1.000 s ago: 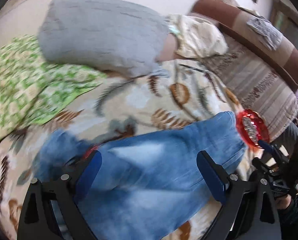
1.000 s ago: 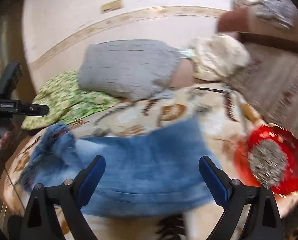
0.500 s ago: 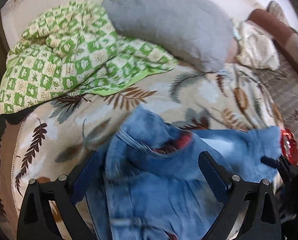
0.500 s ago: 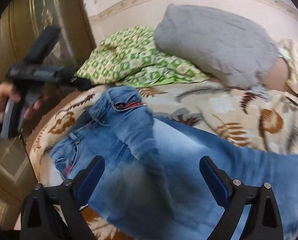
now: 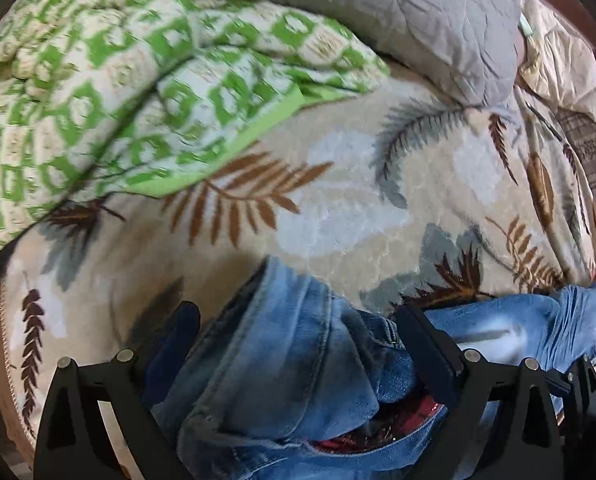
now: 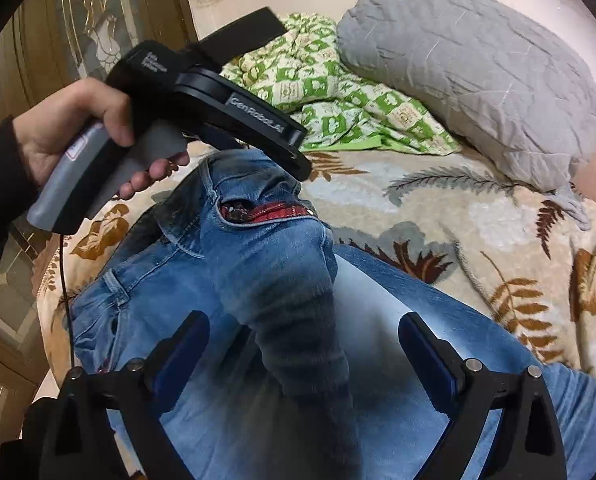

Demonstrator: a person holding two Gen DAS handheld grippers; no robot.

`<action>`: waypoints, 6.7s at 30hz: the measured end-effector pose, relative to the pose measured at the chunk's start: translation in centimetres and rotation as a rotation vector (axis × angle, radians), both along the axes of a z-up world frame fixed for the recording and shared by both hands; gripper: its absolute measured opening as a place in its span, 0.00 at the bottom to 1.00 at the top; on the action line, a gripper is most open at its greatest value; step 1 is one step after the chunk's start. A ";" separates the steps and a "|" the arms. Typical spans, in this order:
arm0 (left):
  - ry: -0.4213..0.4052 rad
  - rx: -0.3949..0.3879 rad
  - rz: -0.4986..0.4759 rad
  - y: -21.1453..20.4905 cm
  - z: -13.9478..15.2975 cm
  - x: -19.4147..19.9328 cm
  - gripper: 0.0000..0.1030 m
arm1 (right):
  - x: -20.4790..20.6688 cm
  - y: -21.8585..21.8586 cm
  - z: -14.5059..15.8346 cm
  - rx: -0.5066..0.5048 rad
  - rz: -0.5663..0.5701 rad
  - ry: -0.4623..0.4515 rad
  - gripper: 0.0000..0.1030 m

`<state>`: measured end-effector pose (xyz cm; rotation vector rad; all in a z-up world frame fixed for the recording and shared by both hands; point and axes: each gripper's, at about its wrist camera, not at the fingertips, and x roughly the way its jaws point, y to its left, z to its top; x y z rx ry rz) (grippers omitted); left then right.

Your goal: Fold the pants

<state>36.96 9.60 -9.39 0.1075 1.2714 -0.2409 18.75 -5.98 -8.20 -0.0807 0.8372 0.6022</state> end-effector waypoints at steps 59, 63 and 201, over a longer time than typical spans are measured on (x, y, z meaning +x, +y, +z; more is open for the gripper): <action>-0.323 -0.328 0.221 15.9 3.0 -31.0 0.97 | -17.7 -0.2 -0.3 -0.220 0.228 -0.378 0.49; -0.345 -0.350 0.248 16.6 4.1 -30.1 0.97 | -17.8 -1.4 1.3 -0.128 0.203 -0.426 0.96; -0.508 -0.309 0.729 21.3 -2.5 -28.5 1.00 | 13.0 25.4 2.7 -0.021 0.154 0.286 1.00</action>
